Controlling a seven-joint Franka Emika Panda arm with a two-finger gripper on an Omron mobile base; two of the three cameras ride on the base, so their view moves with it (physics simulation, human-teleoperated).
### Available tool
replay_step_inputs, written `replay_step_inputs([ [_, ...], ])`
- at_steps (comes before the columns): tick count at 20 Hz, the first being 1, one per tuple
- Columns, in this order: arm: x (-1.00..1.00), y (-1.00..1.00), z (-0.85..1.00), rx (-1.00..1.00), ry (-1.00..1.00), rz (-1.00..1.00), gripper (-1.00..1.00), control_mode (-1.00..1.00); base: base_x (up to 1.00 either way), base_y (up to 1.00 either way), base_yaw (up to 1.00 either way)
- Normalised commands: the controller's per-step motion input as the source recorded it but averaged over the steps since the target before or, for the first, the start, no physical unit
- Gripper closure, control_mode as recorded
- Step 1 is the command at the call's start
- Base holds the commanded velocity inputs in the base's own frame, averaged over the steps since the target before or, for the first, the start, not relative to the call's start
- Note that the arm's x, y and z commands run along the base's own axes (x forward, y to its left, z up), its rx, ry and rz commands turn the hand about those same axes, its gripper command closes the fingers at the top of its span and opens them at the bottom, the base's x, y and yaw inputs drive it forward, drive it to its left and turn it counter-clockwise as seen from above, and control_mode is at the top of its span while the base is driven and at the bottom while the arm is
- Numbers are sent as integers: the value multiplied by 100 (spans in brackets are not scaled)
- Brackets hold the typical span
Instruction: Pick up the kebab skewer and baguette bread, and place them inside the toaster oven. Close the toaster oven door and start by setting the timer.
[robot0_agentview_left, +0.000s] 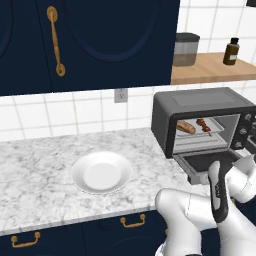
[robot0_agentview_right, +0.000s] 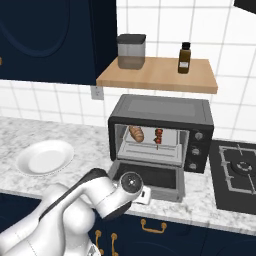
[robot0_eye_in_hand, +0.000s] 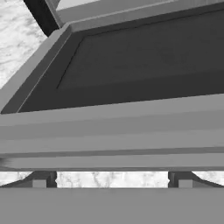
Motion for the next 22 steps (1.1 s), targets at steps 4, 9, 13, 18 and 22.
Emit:
replay_step_inputs([
  [4, 83, 48, 55, 0, -25, 0, -100, -100, 0, 0, 0],
  [9, 87, 43, 67, 0, -8, 0, -100, -100, 0, 0, 0],
  [13, 82, 12, 77, 0, 4, 0, -100, -100, 0, 0, 0],
  [18, 56, -14, 60, 0, 18, 0, -100, -100, 0, 0, 0],
  [22, 44, -39, 45, 0, 30, 3, -100, -100, 0, 0, 0],
])
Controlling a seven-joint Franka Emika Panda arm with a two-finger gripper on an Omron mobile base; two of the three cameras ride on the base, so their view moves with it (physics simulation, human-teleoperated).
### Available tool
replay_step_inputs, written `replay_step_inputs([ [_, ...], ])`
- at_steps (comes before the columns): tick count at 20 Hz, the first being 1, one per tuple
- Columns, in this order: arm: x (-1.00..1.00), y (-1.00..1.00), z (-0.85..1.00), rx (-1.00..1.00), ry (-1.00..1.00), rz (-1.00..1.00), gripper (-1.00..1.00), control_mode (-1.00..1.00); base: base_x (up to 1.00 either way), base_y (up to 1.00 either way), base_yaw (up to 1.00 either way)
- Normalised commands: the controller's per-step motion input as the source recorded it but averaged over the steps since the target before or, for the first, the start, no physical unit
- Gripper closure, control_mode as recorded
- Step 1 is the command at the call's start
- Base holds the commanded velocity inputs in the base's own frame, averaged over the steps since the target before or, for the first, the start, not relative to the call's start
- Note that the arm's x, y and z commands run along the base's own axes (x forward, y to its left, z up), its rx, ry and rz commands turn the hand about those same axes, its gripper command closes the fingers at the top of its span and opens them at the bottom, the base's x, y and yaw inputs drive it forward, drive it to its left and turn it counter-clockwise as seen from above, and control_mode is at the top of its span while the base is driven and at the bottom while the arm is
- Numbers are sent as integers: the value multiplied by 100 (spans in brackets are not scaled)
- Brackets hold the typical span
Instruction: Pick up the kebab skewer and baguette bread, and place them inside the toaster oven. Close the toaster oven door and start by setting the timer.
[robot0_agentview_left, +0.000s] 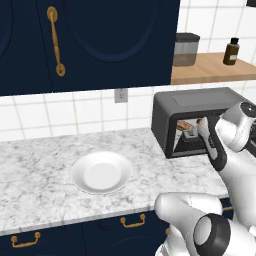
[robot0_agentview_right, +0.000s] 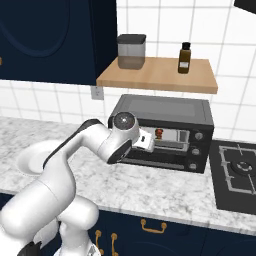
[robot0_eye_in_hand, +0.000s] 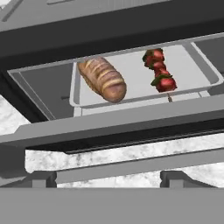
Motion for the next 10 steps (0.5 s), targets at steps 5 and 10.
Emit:
replay_step_inputs([
  [5, 14, -4, -10, -1, 3, 3, -100, -100, 0, 0, 0],
  [10, 13, 0, -61, 0, -2, 0, -100, -100, 0, 0, 0],
])
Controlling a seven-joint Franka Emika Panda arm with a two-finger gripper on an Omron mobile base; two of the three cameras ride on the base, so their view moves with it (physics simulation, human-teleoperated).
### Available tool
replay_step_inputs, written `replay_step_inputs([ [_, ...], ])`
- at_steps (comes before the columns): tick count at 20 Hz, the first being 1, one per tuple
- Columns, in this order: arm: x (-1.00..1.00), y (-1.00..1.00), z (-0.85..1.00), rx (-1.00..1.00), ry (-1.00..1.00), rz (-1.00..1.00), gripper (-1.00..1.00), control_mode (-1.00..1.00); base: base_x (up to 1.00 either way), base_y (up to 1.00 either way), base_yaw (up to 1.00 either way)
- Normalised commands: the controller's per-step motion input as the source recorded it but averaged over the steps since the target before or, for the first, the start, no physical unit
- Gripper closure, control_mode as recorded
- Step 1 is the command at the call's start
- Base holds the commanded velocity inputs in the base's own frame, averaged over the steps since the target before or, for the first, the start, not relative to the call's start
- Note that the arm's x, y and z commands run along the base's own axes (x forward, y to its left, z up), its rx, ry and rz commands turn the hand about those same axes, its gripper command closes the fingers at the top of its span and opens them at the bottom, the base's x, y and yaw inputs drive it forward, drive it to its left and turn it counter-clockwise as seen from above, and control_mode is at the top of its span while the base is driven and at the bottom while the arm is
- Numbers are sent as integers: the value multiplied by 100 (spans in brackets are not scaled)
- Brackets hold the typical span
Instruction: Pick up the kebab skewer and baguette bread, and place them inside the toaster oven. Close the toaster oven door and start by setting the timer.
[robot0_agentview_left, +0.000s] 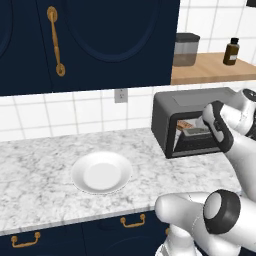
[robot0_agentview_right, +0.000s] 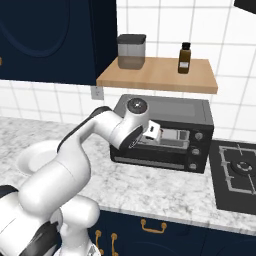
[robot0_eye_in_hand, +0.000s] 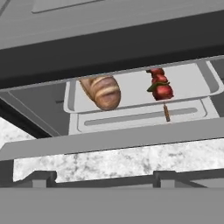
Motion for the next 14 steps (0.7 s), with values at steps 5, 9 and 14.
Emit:
replay_step_inputs([
  [5, 17, 8, -82, 0, 0, 0, -100, -100, 0, 0, 0],
  [9, 35, 25, -83, 0, -5, 0, -100, -100, 0, 0, 0],
  [14, 28, 30, -91, 5, -9, 0, -100, -100, 0, 0, 0],
])
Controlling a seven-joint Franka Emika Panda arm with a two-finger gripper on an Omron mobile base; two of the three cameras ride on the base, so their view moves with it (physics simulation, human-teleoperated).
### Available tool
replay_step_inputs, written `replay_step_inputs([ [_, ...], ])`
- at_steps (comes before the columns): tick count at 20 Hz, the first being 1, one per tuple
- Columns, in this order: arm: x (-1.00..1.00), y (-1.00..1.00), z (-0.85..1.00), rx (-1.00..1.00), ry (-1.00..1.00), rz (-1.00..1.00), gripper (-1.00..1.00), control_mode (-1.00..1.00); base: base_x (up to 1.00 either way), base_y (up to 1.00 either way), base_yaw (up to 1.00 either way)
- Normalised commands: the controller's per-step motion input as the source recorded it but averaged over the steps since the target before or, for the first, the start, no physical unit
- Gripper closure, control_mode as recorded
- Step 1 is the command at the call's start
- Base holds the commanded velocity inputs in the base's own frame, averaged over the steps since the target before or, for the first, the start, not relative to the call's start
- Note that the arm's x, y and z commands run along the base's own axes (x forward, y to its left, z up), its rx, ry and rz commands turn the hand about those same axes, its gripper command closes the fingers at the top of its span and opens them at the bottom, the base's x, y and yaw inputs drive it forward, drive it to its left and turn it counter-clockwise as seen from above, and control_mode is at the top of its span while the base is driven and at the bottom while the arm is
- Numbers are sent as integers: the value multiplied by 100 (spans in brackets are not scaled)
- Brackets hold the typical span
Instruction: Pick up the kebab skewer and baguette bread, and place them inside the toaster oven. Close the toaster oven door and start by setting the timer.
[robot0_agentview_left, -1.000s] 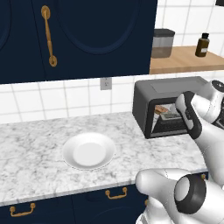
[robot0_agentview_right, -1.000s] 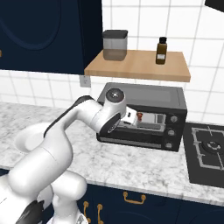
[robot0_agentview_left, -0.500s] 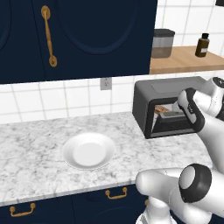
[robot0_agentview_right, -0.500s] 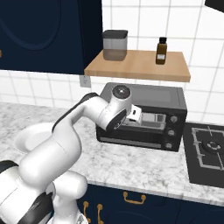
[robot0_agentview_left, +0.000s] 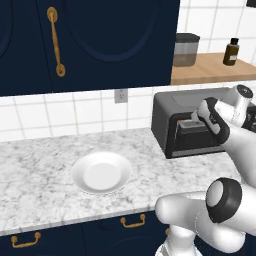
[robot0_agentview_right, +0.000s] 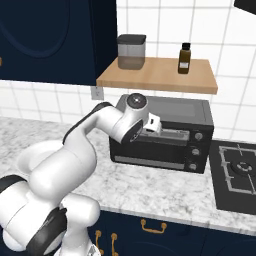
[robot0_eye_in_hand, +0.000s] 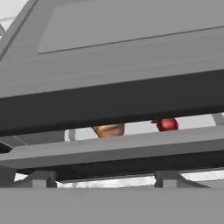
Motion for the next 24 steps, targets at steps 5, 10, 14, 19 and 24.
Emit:
replay_step_inputs([
  [5, 12, 23, -100, 18, -13, 0, -100, -100, 0, 0, 0],
  [10, 23, 22, -100, 21, -9, 0, -100, -100, 0, 0, 0],
  [14, 12, 32, -100, 16, -6, 0, -100, -100, 0, 0, 0],
  [19, -10, 8, -35, 5, -3, 0, -100, -100, 0, 0, 0],
  [24, -82, -20, 72, -1, 4, 0, -100, -100, 0, 0, 0],
])
